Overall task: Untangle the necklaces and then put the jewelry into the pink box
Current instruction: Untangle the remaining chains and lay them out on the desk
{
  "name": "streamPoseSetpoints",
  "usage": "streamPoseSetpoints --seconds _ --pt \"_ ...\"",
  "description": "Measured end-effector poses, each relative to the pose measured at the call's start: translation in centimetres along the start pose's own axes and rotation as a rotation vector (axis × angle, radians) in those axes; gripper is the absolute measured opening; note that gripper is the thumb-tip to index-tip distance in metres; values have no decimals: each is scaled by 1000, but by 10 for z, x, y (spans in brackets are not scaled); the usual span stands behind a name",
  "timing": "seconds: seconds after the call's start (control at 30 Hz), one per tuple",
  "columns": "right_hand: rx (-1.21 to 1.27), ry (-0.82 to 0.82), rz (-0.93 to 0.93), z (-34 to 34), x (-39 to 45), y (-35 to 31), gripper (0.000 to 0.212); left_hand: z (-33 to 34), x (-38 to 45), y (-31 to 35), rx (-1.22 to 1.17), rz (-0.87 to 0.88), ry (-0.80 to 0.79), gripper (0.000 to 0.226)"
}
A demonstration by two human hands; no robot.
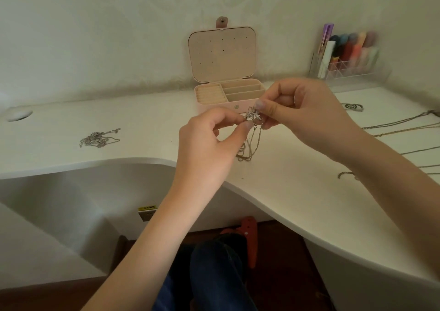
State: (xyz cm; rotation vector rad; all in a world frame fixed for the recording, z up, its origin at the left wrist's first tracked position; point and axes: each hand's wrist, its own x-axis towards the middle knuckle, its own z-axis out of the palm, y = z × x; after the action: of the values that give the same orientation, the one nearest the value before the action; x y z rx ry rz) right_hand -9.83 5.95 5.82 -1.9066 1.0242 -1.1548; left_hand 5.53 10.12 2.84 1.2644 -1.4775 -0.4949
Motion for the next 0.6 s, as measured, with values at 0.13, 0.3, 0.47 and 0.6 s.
streamPoseSetpoints --seconds 0.13,0.3,0.47,0.6 --pt "-40 -16 -19 0 0 1 9 -1 -1 -2 -12 67 42 7" --pt "-142 -38 -26 2 -1 3 9 0 -1 -1 22 111 53 11" --pt "-137 6 -23 0 0 3 10 2 -8 1 101 176 -7 8" --pt "-60 -8 -15 2 0 3 12 2 -9 -4 133 107 -52 8"
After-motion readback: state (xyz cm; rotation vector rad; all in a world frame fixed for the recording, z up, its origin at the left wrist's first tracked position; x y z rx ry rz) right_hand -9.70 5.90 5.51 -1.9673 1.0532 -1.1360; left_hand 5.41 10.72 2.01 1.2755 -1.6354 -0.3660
